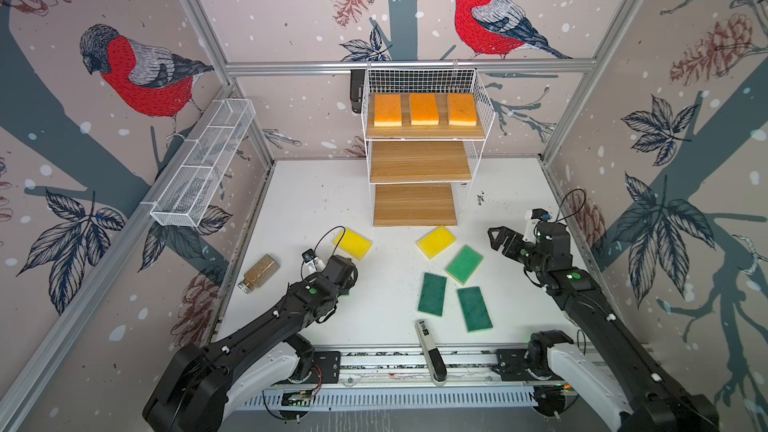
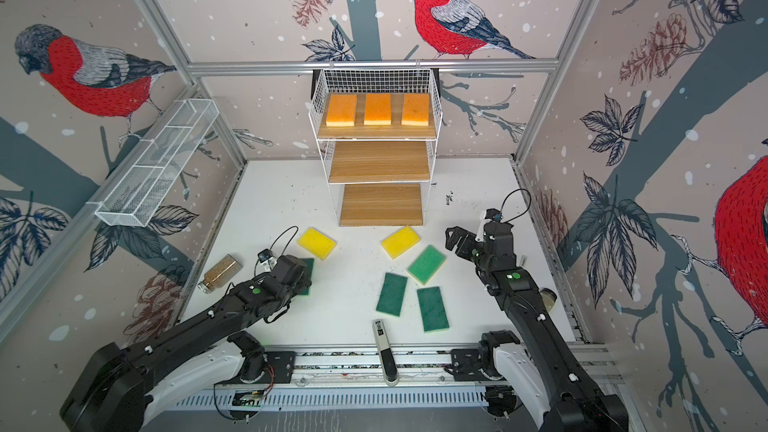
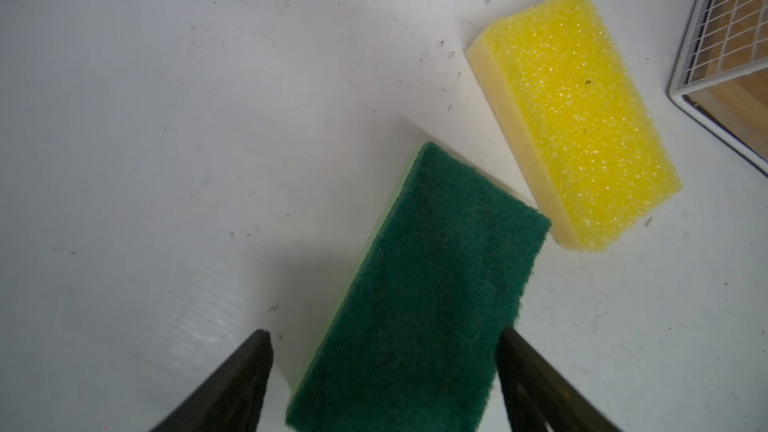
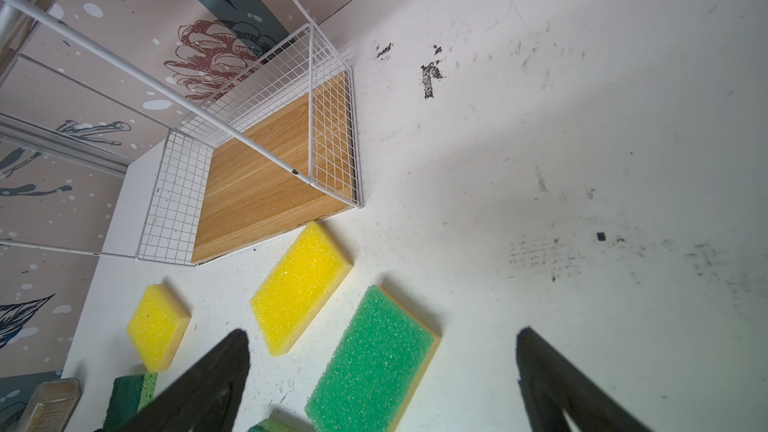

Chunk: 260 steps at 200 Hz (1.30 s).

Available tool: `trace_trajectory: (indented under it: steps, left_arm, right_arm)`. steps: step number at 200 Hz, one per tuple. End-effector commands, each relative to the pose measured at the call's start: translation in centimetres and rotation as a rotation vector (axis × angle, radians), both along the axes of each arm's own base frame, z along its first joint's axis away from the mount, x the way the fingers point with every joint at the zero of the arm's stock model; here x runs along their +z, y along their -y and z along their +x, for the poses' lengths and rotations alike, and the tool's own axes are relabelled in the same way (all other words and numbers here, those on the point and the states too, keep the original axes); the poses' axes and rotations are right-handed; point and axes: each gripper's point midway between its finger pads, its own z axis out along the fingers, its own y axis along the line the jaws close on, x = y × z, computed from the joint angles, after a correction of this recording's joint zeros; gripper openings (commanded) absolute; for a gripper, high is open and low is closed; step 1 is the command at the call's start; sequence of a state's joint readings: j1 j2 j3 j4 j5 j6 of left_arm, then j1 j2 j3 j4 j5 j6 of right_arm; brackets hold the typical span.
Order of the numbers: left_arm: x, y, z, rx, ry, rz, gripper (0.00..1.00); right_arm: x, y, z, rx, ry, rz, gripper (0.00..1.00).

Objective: Place and organize the cleaning sponges onto the shelf
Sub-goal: 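Lower the left gripper onto the dark green scouring sponge and close it, then lift the dark green sponge off the table with the left gripper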

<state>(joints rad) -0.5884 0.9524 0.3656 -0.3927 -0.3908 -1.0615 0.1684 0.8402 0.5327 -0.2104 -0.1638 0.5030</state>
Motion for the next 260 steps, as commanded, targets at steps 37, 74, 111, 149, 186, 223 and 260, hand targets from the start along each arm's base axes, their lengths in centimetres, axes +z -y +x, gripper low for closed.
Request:
trace_trajectory:
  steps: [37, 74, 111, 149, 186, 223, 260]
  left_arm:
    - [-0.4, 3.4, 0.6, -0.181, -0.004, -0.083, 0.85]
    - [-1.5, 4.2, -0.3, -0.234, -0.091, -0.092, 0.85]
    - [-2.2, 3.2, -1.3, -0.19, -0.118, -0.064, 0.88]
    - [-1.5, 2.3, -1.7, -0.186, -0.119, -0.006, 0.97]
    - [-1.9, 2.1, -2.1, -0.213, -0.156, 0.056, 0.92]
    - [-2.3, 2.6, -1.6, -0.255, -0.167, 0.118, 0.93]
    - [-2.0, 2.7, -0.9, -0.27, -0.146, 0.15, 0.92]
  right_arm:
    - [0.8, -0.3, 0.2, 0.006, 0.026, 0.02, 1.0]
    - [1.0, -0.4, 0.1, 0.009, 0.033, 0.018, 1.0]
    - [0.8, -0.4, 0.0, 0.012, 0.032, 0.016, 1.0]
    - [1.0, -0.5, 0.1, 0.017, 0.04, 0.014, 1.0]
    - [0.5, -0.6, 0.0, 0.02, 0.034, 0.024, 1.0]
    - [0.3, -0.6, 0.0, 0.021, 0.031, 0.019, 1.0]
    - [0.0, -0.6, -0.3, 0.02, 0.024, 0.015, 1.0]
